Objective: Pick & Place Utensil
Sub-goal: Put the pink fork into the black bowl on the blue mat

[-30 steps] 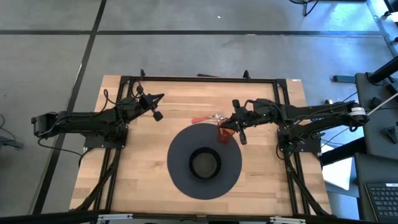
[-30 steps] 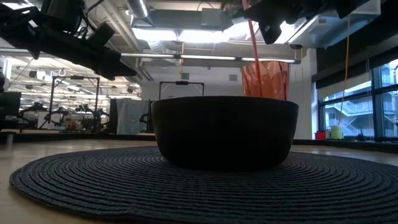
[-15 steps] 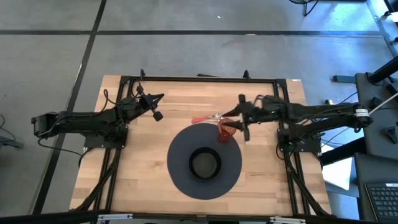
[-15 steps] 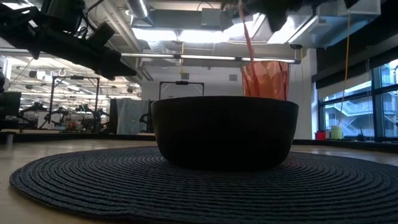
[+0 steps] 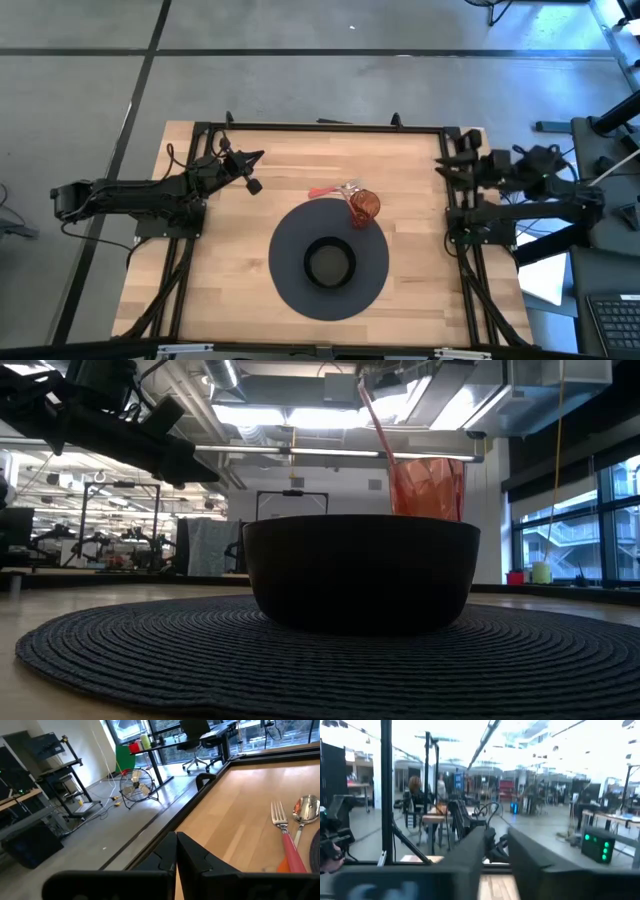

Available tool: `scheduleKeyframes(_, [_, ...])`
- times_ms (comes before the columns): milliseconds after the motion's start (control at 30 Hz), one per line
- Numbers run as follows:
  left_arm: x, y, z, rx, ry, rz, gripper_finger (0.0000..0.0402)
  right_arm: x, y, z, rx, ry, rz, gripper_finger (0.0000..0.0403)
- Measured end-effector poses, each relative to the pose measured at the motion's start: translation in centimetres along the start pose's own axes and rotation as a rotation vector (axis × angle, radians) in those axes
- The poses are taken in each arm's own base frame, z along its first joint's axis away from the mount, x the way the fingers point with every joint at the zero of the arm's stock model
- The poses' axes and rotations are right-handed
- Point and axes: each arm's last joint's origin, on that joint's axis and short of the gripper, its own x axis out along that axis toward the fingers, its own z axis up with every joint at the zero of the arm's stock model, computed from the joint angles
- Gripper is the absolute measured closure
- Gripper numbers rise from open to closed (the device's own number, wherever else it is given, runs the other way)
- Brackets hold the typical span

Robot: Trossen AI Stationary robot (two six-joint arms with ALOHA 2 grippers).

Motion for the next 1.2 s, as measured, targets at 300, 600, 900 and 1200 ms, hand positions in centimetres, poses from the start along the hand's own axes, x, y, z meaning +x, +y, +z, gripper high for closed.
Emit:
scheduleKeyframes(300, [0.0,0.0,0.2,-0.005,-0.015,0.004,0.0397,-1.4,0.5,-6.6,-0.071,-0.163,-0.019,0.0397])
scheduleKeyframes(600, [0.0,0.1,0.5,-0.017,-0.048,0.013,0.0396,-1.3,0.7,-10.3,-0.120,-0.159,0.009,0.0399])
scheduleKeyframes(900, [0.0,0.1,0.5,-0.008,-0.047,0.013,0.0399,-1.5,0.4,-11.4,-0.071,-0.088,0.070,0.0400])
scheduleKeyframes(1200, [0.0,0.1,0.4,-0.032,-0.038,0.010,0.0394,-1.4,0.3,-13.4,-0.052,-0.047,0.049,0.0399])
